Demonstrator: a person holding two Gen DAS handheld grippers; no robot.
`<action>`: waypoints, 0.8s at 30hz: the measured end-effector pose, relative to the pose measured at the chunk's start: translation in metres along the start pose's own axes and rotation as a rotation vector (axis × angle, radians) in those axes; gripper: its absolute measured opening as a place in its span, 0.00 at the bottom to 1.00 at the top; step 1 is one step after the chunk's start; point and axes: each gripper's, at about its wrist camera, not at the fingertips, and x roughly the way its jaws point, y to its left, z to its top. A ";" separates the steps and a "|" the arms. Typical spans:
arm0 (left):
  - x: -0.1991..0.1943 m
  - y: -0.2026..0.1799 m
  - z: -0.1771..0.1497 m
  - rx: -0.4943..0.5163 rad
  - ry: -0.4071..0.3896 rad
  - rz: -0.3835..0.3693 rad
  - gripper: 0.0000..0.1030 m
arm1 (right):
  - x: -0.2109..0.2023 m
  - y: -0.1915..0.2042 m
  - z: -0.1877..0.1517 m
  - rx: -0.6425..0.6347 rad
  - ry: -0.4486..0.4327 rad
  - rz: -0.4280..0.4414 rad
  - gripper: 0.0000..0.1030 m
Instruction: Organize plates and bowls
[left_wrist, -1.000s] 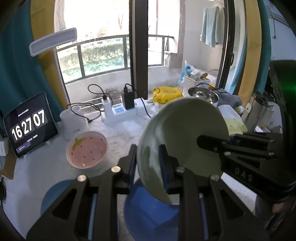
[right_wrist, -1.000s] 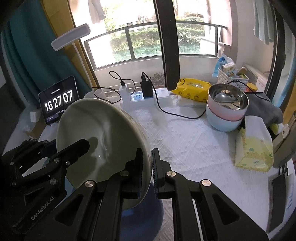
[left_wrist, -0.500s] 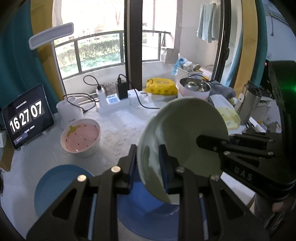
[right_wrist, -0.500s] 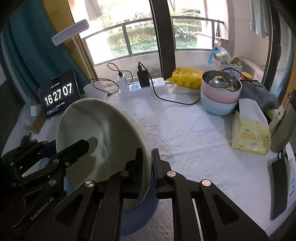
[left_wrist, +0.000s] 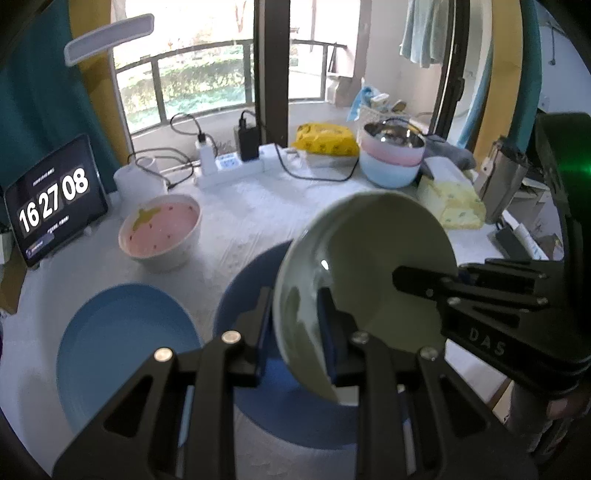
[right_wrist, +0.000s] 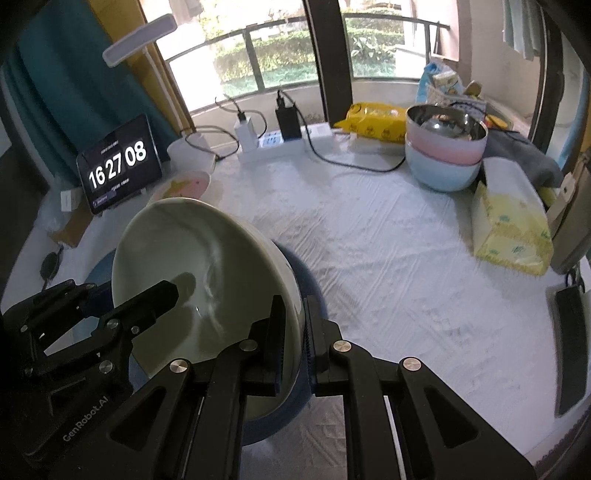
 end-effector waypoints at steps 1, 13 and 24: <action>0.001 0.001 -0.002 -0.001 0.006 0.003 0.23 | 0.002 0.002 -0.002 -0.003 0.006 0.001 0.10; 0.020 0.008 -0.018 0.025 0.073 0.055 0.23 | 0.026 0.011 -0.011 -0.034 0.071 -0.002 0.11; 0.026 0.005 -0.020 0.037 0.096 0.056 0.23 | 0.031 0.016 -0.009 -0.057 0.078 -0.041 0.13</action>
